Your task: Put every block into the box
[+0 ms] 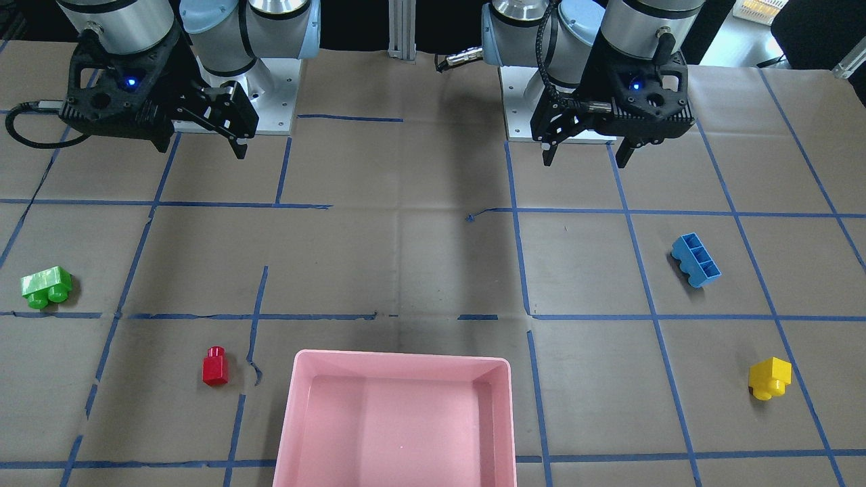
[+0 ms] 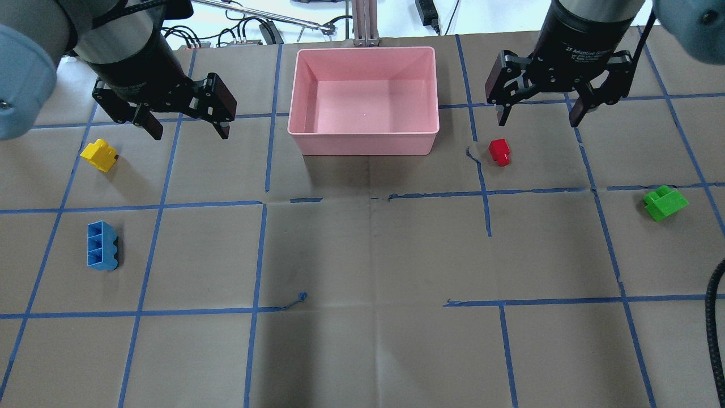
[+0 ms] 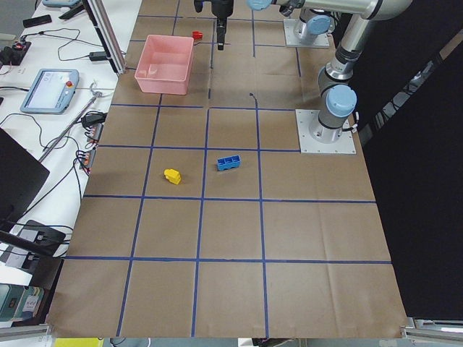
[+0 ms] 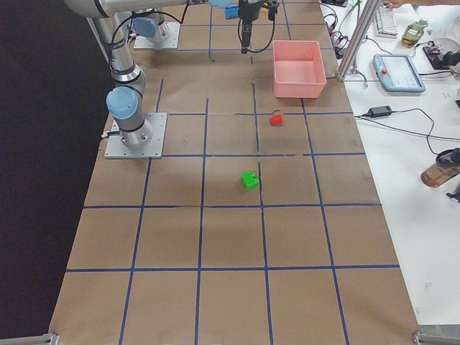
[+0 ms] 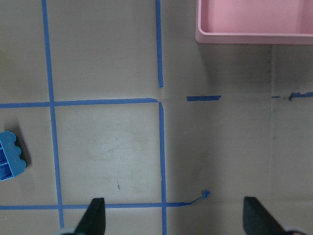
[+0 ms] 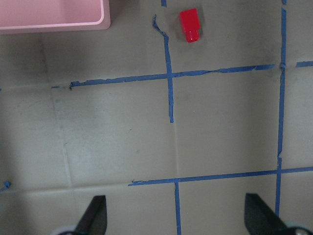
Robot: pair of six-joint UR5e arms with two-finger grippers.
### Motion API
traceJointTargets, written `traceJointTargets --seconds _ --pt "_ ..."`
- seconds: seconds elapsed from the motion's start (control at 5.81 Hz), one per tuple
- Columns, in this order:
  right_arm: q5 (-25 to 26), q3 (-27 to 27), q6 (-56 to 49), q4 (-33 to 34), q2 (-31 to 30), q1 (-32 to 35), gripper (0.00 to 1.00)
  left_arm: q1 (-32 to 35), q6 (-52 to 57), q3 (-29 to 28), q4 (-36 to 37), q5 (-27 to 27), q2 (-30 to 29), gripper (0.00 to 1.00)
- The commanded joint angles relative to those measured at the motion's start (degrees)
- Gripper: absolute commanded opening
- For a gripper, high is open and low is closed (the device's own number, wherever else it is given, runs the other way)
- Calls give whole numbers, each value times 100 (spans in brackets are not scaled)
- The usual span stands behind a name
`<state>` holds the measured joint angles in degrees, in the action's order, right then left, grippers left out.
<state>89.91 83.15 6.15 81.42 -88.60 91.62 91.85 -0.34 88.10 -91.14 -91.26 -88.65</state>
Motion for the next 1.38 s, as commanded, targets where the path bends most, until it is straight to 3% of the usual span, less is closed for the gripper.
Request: traceJointTargets --seconds 0.0,0.34,0.69,1.2 --pt "0 0 9 -20 0 -3 100 -44 17 31 61 11 -4 99" --pt "17 0 9 -38 0 -21 100 -673 252 49 62 3 -4 99" --pt "420 -123 -961 23 26 -510 100 -1517 839 389 79 -33 5 99" --pt "448 -44 -4061 67 288 -2205 100 -2712 1868 1354 1015 -50 -12 99"
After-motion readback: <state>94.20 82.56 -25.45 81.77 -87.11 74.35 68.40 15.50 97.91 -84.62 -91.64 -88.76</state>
